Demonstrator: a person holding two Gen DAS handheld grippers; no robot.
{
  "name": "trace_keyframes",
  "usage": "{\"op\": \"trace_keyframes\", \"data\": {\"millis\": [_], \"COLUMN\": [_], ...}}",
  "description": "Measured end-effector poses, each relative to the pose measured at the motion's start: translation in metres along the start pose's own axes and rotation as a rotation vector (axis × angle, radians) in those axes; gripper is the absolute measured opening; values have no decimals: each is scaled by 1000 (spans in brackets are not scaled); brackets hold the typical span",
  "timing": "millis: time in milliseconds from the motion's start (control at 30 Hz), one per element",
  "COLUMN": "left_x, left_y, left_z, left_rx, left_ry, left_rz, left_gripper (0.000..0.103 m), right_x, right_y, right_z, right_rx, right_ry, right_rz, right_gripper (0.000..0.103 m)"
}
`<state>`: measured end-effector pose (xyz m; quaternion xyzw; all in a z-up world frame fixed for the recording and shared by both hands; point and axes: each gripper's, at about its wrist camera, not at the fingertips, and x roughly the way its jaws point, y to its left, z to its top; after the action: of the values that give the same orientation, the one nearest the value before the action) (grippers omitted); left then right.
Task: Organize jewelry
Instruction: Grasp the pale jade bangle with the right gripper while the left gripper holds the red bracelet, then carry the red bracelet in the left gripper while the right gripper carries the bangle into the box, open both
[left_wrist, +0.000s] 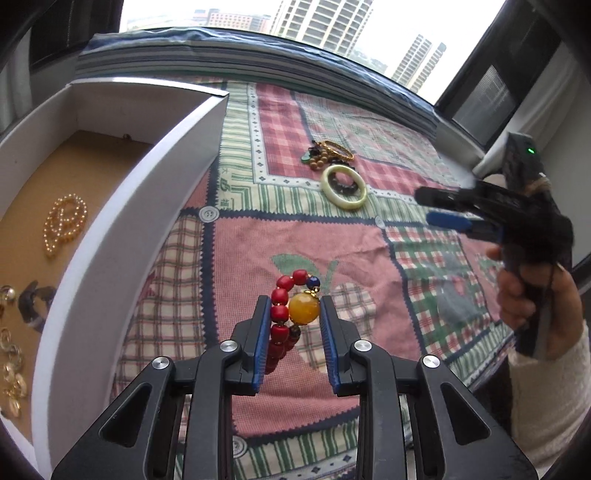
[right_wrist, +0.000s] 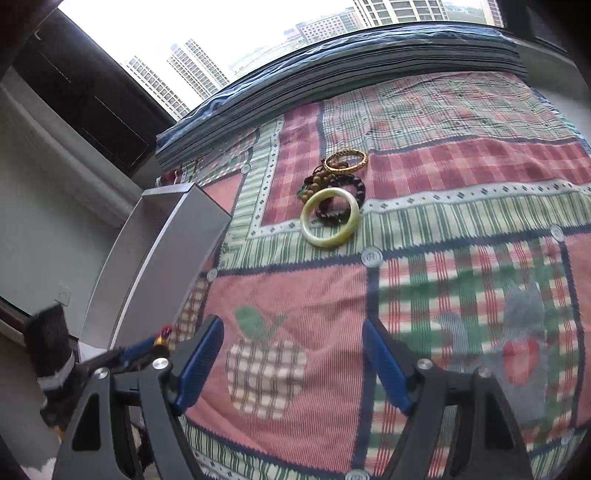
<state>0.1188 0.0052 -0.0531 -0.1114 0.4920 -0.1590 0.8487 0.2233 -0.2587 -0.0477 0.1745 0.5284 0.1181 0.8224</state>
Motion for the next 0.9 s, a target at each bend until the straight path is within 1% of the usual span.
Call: {"op": "trace_keyframes", "data": {"millis": [33, 67, 100, 133, 167, 200, 267, 333, 367, 433, 467, 500, 567, 600, 733, 800, 900], "left_x": [-4, -8, -12, -15, -18, -20, -24, -27, -27, -29, -30, -31, -37, -40, -59, -71, -98], "left_y": [4, 7, 10, 14, 18, 22, 28, 33, 35, 38, 38, 39, 39, 38, 32, 28, 28], "left_z": [-3, -6, -8, -11, -14, -16, -21, -24, -25, -28, -28, -29, -29, -29, -28, -27, -25], "left_rx": [-8, -15, -23, -31, -39, -47, -61, -67, -71, -78, -81, -83, -82, -81, -74, -73, -75], "left_ry": [-2, -6, -8, -10, -12, -13, -14, -15, -14, -14, -14, -14, -20, -26, -53, -65, -102], "left_rz": [1, 2, 1, 1, 1, 0, -1, -3, -4, -8, -9, -10, -18, -23, -49, -71, -93], "left_gripper": [25, 25, 25, 25, 25, 25, 25, 25, 25, 25, 25, 25, 25, 25, 25, 25, 25], "right_x": [18, 36, 55, 73, 88, 101, 122, 139, 146, 155, 158, 157, 149, 139, 87, 63, 33], "right_y": [1, 2, 3, 4, 4, 7, 16, 26, 28, 33, 34, 34, 33, 33, 39, 54, 89], "right_z": [16, 29, 40, 49, 55, 61, 68, 69, 69, 68, 67, 66, 64, 62, 49, 40, 30], "right_rx": [-5, -12, -14, -14, -9, -12, -63, -105, -121, -150, -159, -166, -155, -147, -136, -170, -248], "right_ry": [22, 43, 74, 102, 122, 134, 148, 172, 179, 181, 179, 164, 137, 121, 52, 25, -16], "right_rz": [-18, -34, -40, -37, -40, -58, -110, -154, -177, -229, -243, -248, -225, -210, -108, -72, -15], "right_gripper": [66, 45, 41, 41, 38, 37, 36, 36, 34, 27, 16, 12, 11, 10, 11, 10, 10]}}
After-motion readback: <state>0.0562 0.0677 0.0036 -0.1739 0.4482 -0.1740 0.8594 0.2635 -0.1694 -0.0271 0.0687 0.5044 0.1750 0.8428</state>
